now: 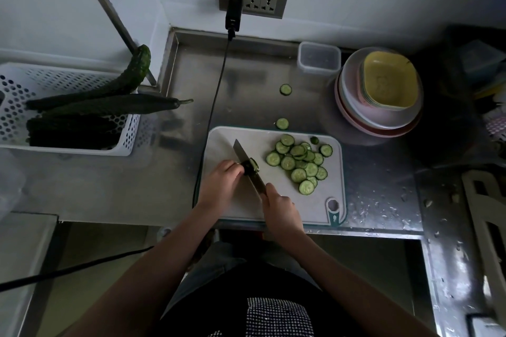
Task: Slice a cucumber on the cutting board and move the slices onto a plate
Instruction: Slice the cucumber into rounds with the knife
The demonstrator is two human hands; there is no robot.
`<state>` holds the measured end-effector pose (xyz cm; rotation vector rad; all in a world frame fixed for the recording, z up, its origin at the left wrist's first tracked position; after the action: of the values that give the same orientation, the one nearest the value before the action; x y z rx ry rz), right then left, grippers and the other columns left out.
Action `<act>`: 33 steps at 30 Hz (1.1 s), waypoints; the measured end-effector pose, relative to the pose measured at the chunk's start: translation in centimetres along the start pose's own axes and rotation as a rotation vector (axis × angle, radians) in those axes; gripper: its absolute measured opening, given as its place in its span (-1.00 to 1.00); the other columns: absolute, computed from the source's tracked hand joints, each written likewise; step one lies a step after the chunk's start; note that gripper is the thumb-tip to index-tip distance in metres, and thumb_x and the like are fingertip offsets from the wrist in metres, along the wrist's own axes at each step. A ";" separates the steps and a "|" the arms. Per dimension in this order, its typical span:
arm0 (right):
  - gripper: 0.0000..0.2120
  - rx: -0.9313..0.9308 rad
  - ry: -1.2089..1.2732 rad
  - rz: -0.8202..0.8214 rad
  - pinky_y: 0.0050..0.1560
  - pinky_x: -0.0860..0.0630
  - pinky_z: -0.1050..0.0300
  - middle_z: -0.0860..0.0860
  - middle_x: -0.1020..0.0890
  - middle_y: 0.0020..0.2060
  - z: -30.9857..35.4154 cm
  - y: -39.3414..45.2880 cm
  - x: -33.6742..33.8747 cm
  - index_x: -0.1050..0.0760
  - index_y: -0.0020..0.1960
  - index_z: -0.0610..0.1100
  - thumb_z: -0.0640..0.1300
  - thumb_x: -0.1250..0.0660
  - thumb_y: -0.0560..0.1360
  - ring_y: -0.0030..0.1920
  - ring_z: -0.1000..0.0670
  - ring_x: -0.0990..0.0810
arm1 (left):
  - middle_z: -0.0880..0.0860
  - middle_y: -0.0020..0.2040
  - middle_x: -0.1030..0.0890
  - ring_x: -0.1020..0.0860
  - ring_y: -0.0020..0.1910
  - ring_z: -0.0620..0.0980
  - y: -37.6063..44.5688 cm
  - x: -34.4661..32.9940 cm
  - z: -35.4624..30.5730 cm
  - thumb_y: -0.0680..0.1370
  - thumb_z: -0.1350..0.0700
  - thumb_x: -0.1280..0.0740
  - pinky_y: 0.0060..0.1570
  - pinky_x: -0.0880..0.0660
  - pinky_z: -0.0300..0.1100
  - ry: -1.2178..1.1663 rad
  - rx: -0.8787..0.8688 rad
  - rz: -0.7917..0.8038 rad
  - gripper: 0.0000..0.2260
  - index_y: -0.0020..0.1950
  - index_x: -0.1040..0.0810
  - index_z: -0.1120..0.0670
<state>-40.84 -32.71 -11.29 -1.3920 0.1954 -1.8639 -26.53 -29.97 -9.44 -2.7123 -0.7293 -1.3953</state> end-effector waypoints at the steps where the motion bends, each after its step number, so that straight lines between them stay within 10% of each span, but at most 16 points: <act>1: -0.86 -0.008 0.019 -0.018 -0.18 -0.48 -0.06 -0.21 -0.58 -0.16 -0.2 -0.1 0.3 -0.25 0.06 -0.11 -0.05 -0.03 0.63 -0.15 -0.25 -0.56 | 0.11 -0.24 -0.58 -0.53 -0.21 0.04 0.0 0.0 -0.2 0.48 0.13 -0.21 -0.33 -0.50 -0.12 -0.006 -0.009 0.001 -0.77 -0.21 -0.61 0.19; 8: -0.86 -0.049 0.181 -0.151 -0.29 -0.47 0.00 -0.12 -0.53 -0.31 -3.0 -1.2 3.3 -0.31 -0.02 -0.14 -0.08 -0.09 0.62 -0.28 -0.19 -0.52 | 0.12 -0.21 -0.58 -0.56 -0.26 0.11 0.2 -0.3 -0.8 0.43 0.28 -0.39 -0.36 -0.49 -0.14 -0.014 0.022 0.089 -0.98 -0.17 -0.58 0.20; 33: -0.86 -0.023 0.067 -0.107 -0.21 -0.48 -0.04 -0.23 -0.60 -0.17 -0.7 0.2 1.2 -0.27 0.07 -0.15 -0.08 -0.04 0.63 -0.16 -0.26 -0.57 | 0.09 -0.18 -0.57 -0.58 -0.23 0.12 -1.3 -2.1 -1.3 0.13 0.27 -0.57 -0.30 -0.53 -0.14 0.295 -0.089 0.294 -0.53 0.02 -0.66 0.16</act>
<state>-41.47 -33.85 -10.75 -1.3805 0.1802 -2.0035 -29.08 -29.93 -10.57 -2.4589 -0.2451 -1.7259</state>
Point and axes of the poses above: each hand's wrist, its own y-axis towards the middle knuckle, its own x-axis out of the back of the hand, z = x × y, the point moved 10 cm from there along y, towards the middle knuckle
